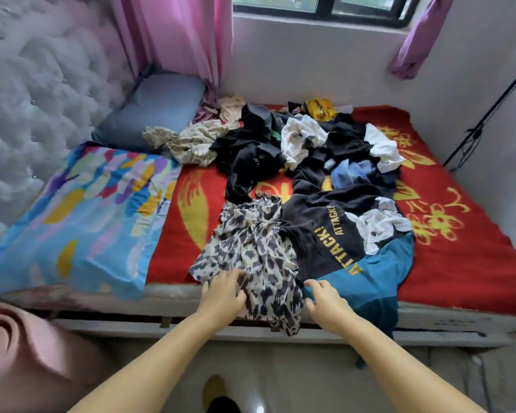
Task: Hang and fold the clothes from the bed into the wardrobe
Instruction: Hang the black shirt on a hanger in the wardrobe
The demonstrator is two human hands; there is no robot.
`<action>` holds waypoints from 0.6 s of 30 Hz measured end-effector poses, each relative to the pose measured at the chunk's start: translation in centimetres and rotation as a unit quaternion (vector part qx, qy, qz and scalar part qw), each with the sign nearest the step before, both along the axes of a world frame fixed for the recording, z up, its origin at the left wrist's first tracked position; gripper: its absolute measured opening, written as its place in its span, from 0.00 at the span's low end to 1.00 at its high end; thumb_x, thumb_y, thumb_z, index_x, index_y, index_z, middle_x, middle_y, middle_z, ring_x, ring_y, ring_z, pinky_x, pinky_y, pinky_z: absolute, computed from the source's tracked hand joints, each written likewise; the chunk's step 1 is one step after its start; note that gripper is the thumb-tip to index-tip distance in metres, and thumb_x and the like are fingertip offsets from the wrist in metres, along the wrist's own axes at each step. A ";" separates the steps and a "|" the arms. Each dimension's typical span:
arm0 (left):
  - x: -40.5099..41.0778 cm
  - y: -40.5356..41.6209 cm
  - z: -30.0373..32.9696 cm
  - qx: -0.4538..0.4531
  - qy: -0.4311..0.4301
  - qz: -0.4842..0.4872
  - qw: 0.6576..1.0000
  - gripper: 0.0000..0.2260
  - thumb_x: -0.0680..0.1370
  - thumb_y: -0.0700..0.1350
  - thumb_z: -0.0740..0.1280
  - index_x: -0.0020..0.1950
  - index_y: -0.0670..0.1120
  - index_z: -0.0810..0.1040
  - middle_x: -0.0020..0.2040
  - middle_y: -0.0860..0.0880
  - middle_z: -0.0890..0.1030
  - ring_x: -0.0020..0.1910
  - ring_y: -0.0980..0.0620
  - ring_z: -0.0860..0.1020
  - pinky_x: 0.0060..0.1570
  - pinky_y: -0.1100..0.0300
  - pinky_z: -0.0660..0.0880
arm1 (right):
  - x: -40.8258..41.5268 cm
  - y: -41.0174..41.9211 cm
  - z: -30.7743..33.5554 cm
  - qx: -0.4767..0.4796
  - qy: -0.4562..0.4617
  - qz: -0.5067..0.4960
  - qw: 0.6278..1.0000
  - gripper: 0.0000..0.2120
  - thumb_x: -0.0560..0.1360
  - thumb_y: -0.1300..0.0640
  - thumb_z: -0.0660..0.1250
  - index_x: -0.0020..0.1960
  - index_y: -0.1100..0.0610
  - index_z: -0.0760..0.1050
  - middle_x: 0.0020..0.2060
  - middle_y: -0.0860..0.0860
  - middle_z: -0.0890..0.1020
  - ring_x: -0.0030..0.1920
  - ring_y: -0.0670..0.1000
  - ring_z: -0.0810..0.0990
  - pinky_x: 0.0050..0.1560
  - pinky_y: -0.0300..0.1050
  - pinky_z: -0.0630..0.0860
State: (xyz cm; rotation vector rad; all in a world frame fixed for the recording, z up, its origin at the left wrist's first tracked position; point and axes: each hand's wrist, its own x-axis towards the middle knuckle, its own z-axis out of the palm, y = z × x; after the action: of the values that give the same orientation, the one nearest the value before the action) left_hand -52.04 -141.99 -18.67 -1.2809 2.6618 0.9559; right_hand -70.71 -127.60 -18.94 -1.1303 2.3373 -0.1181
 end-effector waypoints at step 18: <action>-16.2 -16.1 -13.3 0.203 -0.103 0.008 0.974 0.18 0.80 0.46 0.59 0.71 0.49 0.65 0.65 0.47 0.70 0.56 0.49 0.73 0.53 0.53 0.75 | -16.6 -19.8 -13.0 0.112 -0.083 -0.028 0.990 0.21 0.80 0.56 0.56 0.73 0.55 0.61 0.68 0.56 0.65 0.65 0.58 0.68 0.61 0.54 0.71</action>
State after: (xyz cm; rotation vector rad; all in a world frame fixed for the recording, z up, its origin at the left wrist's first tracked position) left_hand -68.22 -158.05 -31.93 -1.2278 2.1589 1.2151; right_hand -87.36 -147.41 -31.92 -0.9111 2.1728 0.0296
